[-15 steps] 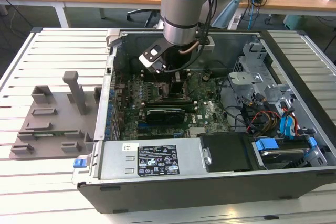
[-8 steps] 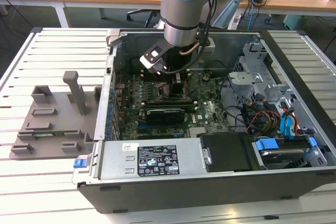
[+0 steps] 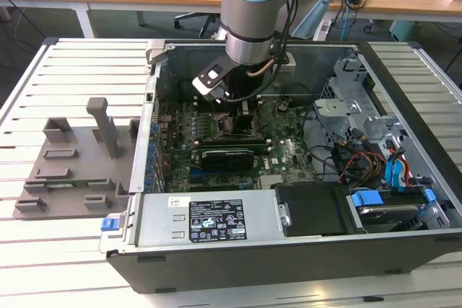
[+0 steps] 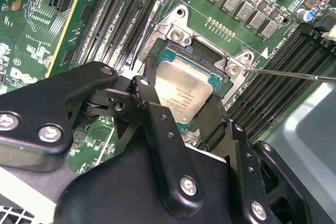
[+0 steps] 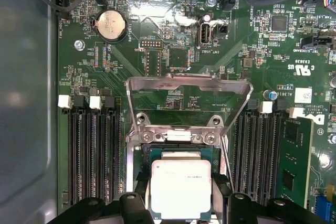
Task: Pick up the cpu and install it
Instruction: 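Place the cpu into insertion slot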
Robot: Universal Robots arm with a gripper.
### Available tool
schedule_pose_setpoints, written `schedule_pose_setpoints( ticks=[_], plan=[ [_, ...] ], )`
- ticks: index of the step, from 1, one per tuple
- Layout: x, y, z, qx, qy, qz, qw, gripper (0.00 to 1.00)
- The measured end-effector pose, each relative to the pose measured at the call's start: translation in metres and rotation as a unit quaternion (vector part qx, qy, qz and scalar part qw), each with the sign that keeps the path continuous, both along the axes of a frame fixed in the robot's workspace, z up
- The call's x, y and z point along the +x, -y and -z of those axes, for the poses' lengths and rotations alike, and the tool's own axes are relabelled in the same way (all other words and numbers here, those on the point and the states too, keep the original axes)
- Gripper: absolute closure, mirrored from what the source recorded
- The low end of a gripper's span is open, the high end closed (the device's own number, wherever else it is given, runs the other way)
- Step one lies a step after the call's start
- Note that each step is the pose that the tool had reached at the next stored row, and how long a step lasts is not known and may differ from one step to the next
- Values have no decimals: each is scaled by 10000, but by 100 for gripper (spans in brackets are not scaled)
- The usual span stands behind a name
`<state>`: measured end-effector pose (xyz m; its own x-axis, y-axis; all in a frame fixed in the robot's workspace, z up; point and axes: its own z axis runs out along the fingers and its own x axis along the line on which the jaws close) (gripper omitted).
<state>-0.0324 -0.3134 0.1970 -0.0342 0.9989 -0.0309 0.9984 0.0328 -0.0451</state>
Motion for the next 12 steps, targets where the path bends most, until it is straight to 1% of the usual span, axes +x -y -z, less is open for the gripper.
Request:
schedule_pose_setpoints(
  ticks=[2, 3, 4, 8, 12],
  plan=[
    [1, -1, 3, 4, 2, 0, 10000, 45],
    [1, -1, 3, 2, 2, 0, 10000, 38],
    [0, -1, 2, 1, 0, 0, 10000, 38],
    [-6, -25, 3, 1, 1, 3, 10000, 38],
    [-16, -28, 2, 1, 1, 14, 10000, 38]
  ],
)
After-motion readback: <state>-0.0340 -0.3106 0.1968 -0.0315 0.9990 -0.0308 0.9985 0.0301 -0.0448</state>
